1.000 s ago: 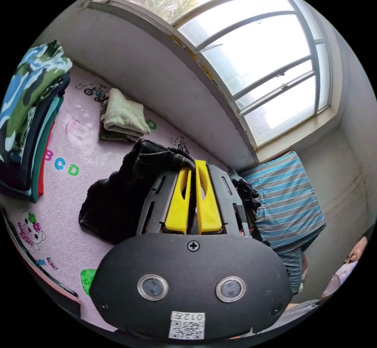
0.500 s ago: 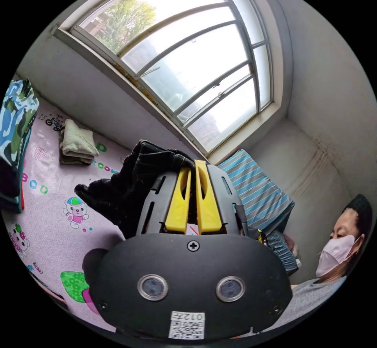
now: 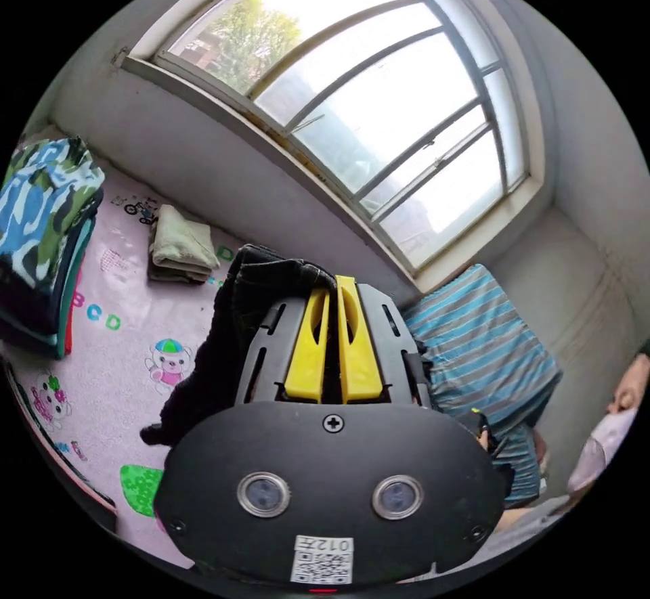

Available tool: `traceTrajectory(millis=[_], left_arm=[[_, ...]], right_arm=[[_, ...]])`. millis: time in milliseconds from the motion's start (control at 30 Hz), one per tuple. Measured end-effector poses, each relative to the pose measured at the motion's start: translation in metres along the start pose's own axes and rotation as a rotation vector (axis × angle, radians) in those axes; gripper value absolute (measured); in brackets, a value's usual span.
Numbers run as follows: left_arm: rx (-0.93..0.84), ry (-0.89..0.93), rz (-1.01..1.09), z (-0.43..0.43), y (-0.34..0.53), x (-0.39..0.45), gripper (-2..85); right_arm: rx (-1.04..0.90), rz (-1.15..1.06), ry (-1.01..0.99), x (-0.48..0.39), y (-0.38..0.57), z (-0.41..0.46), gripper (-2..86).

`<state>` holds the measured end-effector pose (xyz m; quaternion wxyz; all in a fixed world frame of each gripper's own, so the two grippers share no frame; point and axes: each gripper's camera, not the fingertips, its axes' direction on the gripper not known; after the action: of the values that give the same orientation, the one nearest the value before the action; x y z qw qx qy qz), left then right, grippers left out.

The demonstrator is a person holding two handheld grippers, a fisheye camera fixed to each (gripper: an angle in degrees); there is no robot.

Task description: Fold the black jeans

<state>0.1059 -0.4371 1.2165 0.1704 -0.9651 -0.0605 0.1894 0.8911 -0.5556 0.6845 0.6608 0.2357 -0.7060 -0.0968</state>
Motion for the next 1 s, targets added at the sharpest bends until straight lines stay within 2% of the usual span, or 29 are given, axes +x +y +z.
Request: traceTrajectory(millis=[67,133,233,333,467,567,667,733,833,1000], left_arm=[[-0.085,-0.094,0.018,0.075,-0.042,-0.016,5.0],[-0.164,-0.187,-0.137,0.156,-0.073,-0.054,5.4],[-0.208,-0.270,-0.162,0.205,-0.080,-0.077,4.8],[-0.255,-0.247,0.011,0.228,-0.068,-0.088,4.3],[-0.522,-0.250,0.204,0.256,-0.031,-0.109,4.7],[-0.638,-0.286,0.238,0.254,-0.001,-0.133,5.7],[-0.649,-0.368,0.139,0.239,0.013,-0.166,7.4],[-0.625,-0.417,-0.024,0.229,0.017,-0.202,9.4],[-0.607,-0.391,-0.229,0.229,0.022,-0.245,11.4],[-0.628,-0.428,-0.324,0.253,0.030,-0.273,13.1]], right_arm=[[-0.179,-0.068,0.073,-0.015,-0.030,0.126,2.3],[-0.357,-0.020,0.150,-0.015,-0.039,0.210,6.0],[-0.420,-0.032,0.099,-0.024,-0.012,0.277,7.6],[-0.654,-0.196,0.152,-0.022,0.051,0.323,8.3],[-0.870,-0.247,0.132,0.018,0.142,0.318,8.1],[-0.850,-0.133,0.135,0.051,0.172,0.281,8.1],[-0.824,-0.023,0.162,0.071,0.189,0.248,8.5],[-0.816,0.040,0.182,0.082,0.197,0.236,8.9],[-0.827,0.106,0.198,0.099,0.207,0.233,9.3],[-0.855,0.141,0.282,0.122,0.217,0.246,9.9]])
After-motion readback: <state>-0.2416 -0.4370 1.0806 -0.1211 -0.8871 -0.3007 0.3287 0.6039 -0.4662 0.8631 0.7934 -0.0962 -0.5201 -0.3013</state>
